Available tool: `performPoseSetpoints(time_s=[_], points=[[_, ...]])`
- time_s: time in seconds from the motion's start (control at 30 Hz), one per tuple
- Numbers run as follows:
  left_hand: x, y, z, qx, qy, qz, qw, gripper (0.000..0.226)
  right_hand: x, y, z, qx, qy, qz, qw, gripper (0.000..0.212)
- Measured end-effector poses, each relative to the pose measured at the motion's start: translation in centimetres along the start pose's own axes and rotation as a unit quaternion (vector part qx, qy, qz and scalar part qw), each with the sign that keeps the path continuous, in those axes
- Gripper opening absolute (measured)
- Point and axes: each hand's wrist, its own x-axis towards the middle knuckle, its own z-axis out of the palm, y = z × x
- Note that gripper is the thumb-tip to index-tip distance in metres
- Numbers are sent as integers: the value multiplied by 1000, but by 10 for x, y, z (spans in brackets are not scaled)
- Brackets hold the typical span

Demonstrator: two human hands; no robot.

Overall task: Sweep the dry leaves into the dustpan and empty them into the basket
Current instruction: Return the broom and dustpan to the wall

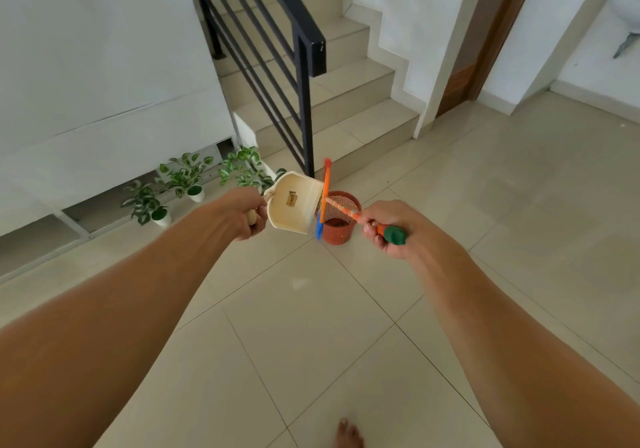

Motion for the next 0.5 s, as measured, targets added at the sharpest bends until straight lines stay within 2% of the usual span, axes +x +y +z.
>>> performPoseSetpoints(time_s=[0.13, 0.33, 0.43, 0.5], points=[[-11, -16, -53, -16, 4, -18, 1000, 18, -13, 11, 46, -24, -9, 9, 1000, 14], [-24, -56, -150, -41, 11, -39, 998, 13, -37, 46, 130, -70, -22, 8, 997, 23], [-29, -80, -202, -57, 23, -48, 997, 11, -45, 70, 176, -85, -37, 23, 995, 10], [-30, -96, -235, -72, 30, -57, 995, 10, -47, 84, 208, -100, -47, 26, 993, 9]])
